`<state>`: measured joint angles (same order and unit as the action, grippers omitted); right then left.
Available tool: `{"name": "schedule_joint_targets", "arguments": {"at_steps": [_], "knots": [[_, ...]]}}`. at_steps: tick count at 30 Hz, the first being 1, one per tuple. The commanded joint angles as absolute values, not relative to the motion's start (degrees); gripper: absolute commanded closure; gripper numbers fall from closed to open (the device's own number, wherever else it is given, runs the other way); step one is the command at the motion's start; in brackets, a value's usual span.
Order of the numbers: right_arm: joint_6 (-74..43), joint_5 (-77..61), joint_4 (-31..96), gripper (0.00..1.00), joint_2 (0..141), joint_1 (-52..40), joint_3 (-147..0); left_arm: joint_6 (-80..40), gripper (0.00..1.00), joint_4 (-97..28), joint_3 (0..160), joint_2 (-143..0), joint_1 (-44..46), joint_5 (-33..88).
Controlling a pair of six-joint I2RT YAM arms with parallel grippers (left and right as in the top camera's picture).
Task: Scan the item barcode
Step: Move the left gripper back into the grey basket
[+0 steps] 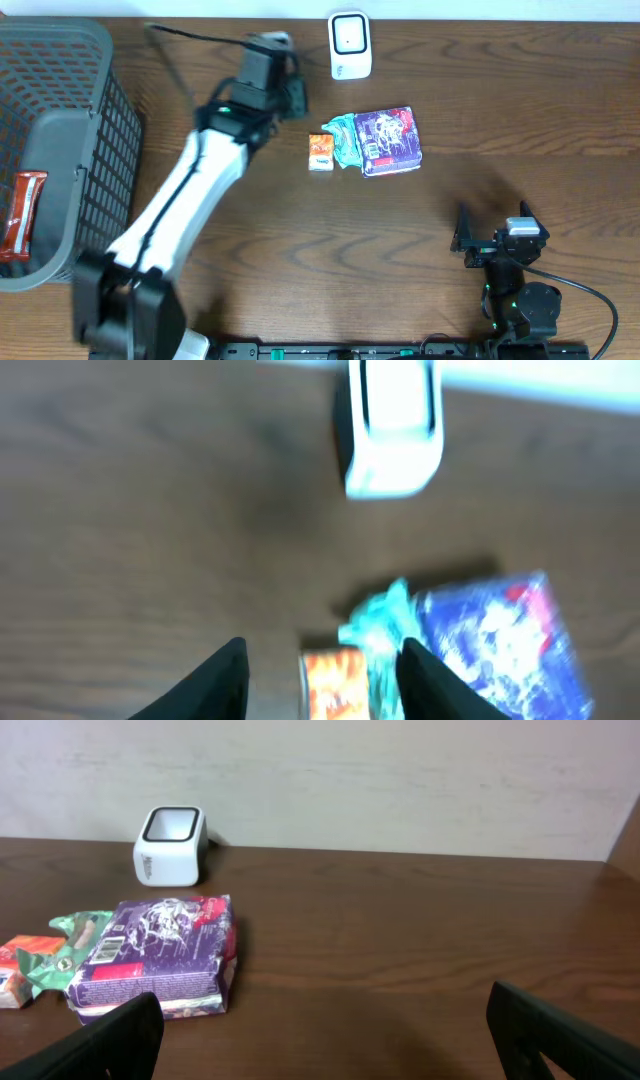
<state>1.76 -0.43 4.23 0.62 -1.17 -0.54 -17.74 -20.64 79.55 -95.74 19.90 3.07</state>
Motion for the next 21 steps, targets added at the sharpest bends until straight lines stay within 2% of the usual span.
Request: {"name": "schedule_joint_targets", "arguments": {"at_steps": [1, 10, 18, 21], "knots": [[2.2, -0.5, 4.3, 0.01, 0.3, -0.7, -0.3, -17.0, 0.51, -20.0, 80.6, -90.8, 17.0, 2.7], [2.2, -0.5, 4.3, 0.01, 0.3, -0.7, -0.3, -17.0, 0.43, -18.2, 80.6, -82.5, 9.6, 2.5], [2.2, -0.5, 4.3, 0.01, 0.3, -0.7, -0.3, -16.9, 0.43, -17.0, 80.6, -77.9, 3.1, 2.3], [2.2, -0.5, 4.3, 0.01, 0.3, -0.7, -0.3, -16.3, 0.40, -16.5, 80.6, -76.8, 0.3, 1.5]]}}
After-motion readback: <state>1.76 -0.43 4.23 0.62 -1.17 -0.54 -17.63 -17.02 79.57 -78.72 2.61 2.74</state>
